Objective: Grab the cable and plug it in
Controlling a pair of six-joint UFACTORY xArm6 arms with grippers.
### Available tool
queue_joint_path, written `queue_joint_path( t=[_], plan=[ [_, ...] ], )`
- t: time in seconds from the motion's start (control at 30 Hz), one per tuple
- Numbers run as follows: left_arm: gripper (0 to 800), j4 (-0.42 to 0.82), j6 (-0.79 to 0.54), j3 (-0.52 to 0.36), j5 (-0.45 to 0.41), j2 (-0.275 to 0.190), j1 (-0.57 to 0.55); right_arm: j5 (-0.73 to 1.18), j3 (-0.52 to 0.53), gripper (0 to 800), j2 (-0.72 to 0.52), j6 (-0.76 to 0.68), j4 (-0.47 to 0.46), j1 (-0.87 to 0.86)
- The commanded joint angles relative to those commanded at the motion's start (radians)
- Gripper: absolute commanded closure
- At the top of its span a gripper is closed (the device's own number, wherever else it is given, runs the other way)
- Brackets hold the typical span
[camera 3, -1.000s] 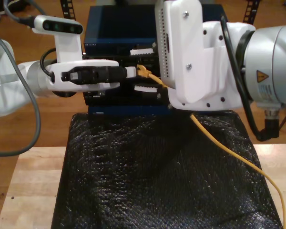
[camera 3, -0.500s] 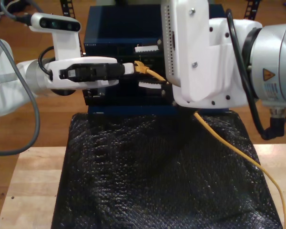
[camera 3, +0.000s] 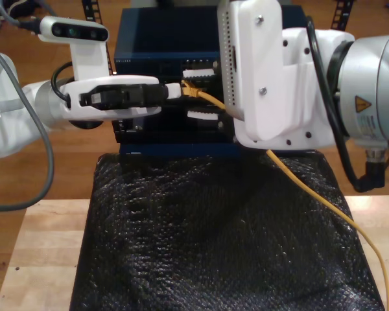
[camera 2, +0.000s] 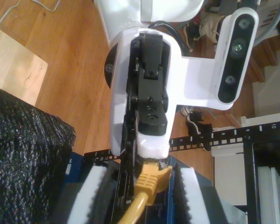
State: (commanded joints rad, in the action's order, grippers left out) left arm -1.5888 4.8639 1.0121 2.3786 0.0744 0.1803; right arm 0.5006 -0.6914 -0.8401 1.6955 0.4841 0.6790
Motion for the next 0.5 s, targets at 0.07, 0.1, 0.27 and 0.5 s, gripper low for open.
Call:
queue_joint_path(
  t=[0.07, 0.1, 0.27, 0.5],
  plan=[
    [764, 0.0, 0.0, 0.0, 0.0, 0.0, 0.0, 0.0, 0.0, 473, 0.0, 0.0, 0.0, 0.0],
    [764, 0.0, 0.0, 0.0, 0.0, 0.0, 0.0, 0.0, 0.0, 478, 0.0, 0.0, 0.0, -0.002],
    [764, 0.002, 0.002, 0.0, 0.0, 0.0, 0.0, 0.0, 0.002, 500, 0.0, 0.0, 0.0, -0.002],
    [764, 0.002, 0.003, 0.0, -0.002, 0.002, -0.002, 0.0, 0.0, 508, -0.008, -0.002, 0.0, 0.0]
  ],
)
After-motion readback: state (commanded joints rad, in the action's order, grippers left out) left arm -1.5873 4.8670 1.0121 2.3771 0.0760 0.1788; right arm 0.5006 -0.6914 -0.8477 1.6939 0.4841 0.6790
